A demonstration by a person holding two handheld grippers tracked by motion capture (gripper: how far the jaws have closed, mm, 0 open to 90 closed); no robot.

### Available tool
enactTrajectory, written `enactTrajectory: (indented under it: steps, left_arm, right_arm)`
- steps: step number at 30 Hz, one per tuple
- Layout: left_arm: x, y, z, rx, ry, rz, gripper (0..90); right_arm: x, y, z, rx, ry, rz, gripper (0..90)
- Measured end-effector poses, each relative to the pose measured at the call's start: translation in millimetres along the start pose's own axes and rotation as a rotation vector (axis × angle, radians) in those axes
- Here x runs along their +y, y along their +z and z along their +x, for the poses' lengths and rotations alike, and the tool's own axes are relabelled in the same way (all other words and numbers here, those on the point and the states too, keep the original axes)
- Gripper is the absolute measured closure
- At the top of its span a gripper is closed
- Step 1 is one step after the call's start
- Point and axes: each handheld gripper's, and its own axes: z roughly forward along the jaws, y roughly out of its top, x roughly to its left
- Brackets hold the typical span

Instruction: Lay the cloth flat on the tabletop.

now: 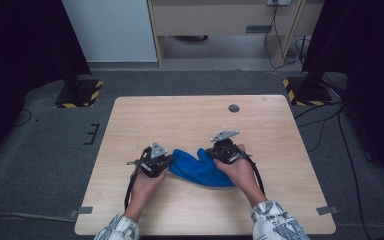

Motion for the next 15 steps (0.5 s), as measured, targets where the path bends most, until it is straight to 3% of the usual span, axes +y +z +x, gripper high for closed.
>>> enactTrajectory:
  steps: [1,4,7,9,10,11,15]
  left_arm:
    - [0.0,0.0,0.0,0.000,0.000,0.000,85.0]
    - [4.4,-13.2,6.0,0.054,-0.011,-0.094,85.3]
    - [5.6,-19.0,8.3,0.075,-0.026,-0.129,86.0]
    - [5.6,-19.8,9.5,0.073,-0.028,-0.125,86.0]
    - [3.9,-14.1,8.3,0.062,-0.010,-0.073,86.0]
    - [3.9,-14.1,8.3,0.062,-0.010,-0.073,86.0]
    - [-0.3,1.1,1.3,0.030,0.024,0.032,85.9]
  right_arm:
    - [0.7,-4.8,-1.9,-0.005,0.002,-0.005,88.3]
    - [1.6,-27.0,-10.8,-0.018,0.030,-0.053,88.6]
    - [-3.4,-53.3,-22.1,-0.047,0.041,-0.097,88.6]
    - [-7.5,-60.6,-25.6,-0.051,0.057,-0.109,88.6]
    - [-19.8,-68.6,-30.5,-0.059,0.063,-0.103,88.6]
    - [-19.8,-68.6,-30.5,-0.059,0.063,-0.103,88.6]
    - [-53.8,-64.8,-31.8,-0.053,0.081,-0.036,88.7]
